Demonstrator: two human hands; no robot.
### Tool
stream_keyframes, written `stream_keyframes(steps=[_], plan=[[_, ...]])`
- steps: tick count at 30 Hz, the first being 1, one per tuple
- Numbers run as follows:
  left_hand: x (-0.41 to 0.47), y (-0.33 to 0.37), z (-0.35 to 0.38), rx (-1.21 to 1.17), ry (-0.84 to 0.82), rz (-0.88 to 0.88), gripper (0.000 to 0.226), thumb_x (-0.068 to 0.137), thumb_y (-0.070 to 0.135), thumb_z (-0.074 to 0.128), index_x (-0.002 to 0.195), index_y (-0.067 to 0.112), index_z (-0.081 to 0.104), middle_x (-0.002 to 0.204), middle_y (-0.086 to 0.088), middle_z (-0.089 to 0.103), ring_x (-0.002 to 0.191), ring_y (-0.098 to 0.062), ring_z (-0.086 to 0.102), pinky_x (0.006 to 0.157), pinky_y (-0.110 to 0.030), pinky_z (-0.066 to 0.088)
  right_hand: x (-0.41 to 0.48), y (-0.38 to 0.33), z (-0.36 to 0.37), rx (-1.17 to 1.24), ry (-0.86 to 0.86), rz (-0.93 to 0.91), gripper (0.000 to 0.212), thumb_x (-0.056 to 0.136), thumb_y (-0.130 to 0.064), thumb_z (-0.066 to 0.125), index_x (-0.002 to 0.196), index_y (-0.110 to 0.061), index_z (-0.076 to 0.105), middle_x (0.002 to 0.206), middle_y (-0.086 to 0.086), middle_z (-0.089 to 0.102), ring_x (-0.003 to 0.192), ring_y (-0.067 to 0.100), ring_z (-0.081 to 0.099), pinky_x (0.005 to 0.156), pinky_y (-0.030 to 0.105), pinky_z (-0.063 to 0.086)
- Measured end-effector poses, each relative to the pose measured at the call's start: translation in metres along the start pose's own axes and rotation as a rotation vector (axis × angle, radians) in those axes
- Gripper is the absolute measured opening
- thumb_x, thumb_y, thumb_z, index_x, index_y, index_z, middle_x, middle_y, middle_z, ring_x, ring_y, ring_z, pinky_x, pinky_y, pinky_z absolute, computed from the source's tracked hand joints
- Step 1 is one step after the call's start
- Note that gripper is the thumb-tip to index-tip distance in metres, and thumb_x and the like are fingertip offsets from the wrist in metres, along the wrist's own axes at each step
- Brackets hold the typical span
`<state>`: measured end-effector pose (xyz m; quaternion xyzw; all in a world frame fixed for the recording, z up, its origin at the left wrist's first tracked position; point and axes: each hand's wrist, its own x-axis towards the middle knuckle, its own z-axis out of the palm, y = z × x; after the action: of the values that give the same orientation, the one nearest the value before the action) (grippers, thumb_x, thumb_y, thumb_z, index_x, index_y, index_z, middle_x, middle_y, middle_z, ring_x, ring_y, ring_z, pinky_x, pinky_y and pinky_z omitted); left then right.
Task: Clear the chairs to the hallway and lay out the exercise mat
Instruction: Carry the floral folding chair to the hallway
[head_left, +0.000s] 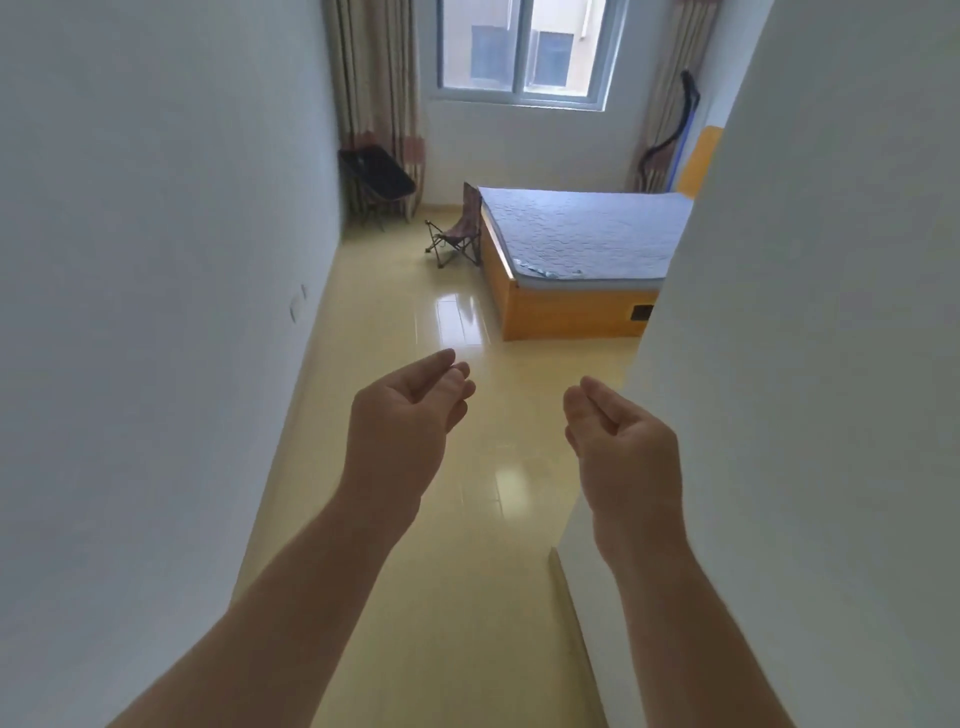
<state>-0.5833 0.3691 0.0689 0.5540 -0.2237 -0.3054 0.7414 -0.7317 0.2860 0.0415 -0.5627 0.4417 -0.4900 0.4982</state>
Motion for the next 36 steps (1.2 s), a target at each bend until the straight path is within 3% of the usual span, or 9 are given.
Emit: stream_keyframes(steps=[9, 15, 20, 25, 29, 36], plan=[[0.114, -0.024, 0.002, 0.013, 0.131, 0.001, 0.018, 0.096, 0.005, 0.065, 0.107, 0.017, 0.073, 0.098, 0.001, 0.08, 0.096, -0.017, 0.076, 0.087, -0.028, 0.06, 0.114, 0.025, 0.073, 0.008, -0.119, 0.003, 0.044, 0.093, -0.027, 0.072, 0.134, -0.011, 0.064, 0.093, -0.031, 0.067, 0.105, -0.002, 0.068, 0.102, 0.034, 0.054], [0.236, -0.036, 0.002, -0.029, 0.15, 0.005, 0.019, 0.096, 0.004, 0.064, 0.11, 0.014, 0.073, 0.098, 0.001, 0.08, 0.096, -0.017, 0.076, 0.089, -0.032, 0.06, 0.208, 0.029, 0.147, -0.007, -0.136, -0.031, 0.043, 0.093, -0.026, 0.073, 0.132, -0.01, 0.066, 0.108, -0.015, 0.073, 0.102, 0.002, 0.071, 0.1, 0.03, 0.055], [0.346, -0.027, 0.013, -0.052, 0.125, -0.002, 0.019, 0.095, 0.005, 0.066, 0.106, 0.018, 0.073, 0.098, -0.001, 0.08, 0.096, -0.017, 0.076, 0.089, -0.032, 0.061, 0.293, 0.027, 0.201, -0.043, -0.115, -0.058, 0.044, 0.093, -0.027, 0.073, 0.133, -0.011, 0.065, 0.113, -0.002, 0.076, 0.101, 0.002, 0.071, 0.095, 0.018, 0.053], [0.451, -0.026, 0.03, -0.055, 0.104, -0.016, 0.018, 0.095, 0.005, 0.067, 0.107, 0.016, 0.073, 0.097, -0.002, 0.08, 0.095, -0.018, 0.077, 0.088, -0.031, 0.061, 0.377, 0.034, 0.254, -0.044, -0.094, -0.045, 0.045, 0.093, -0.027, 0.073, 0.134, -0.011, 0.064, 0.108, -0.02, 0.071, 0.102, -0.003, 0.07, 0.098, 0.026, 0.055], [0.53, -0.038, 0.038, -0.03, 0.103, -0.023, 0.017, 0.095, 0.007, 0.068, 0.108, 0.016, 0.073, 0.097, -0.002, 0.08, 0.095, -0.017, 0.076, 0.086, -0.029, 0.061, 0.444, 0.052, 0.291, -0.019, -0.082, -0.007, 0.044, 0.092, -0.027, 0.075, 0.132, -0.011, 0.066, 0.111, -0.013, 0.074, 0.103, -0.001, 0.07, 0.1, 0.03, 0.054], [0.694, -0.059, 0.055, 0.026, 0.136, -0.006, 0.021, 0.096, 0.005, 0.066, 0.115, 0.01, 0.072, 0.101, -0.003, 0.079, 0.095, -0.016, 0.076, 0.086, -0.028, 0.06, 0.598, 0.081, 0.381, 0.044, -0.145, -0.003, 0.044, 0.092, -0.028, 0.075, 0.132, -0.011, 0.066, 0.116, -0.006, 0.075, 0.105, 0.001, 0.07, 0.098, 0.024, 0.054]])
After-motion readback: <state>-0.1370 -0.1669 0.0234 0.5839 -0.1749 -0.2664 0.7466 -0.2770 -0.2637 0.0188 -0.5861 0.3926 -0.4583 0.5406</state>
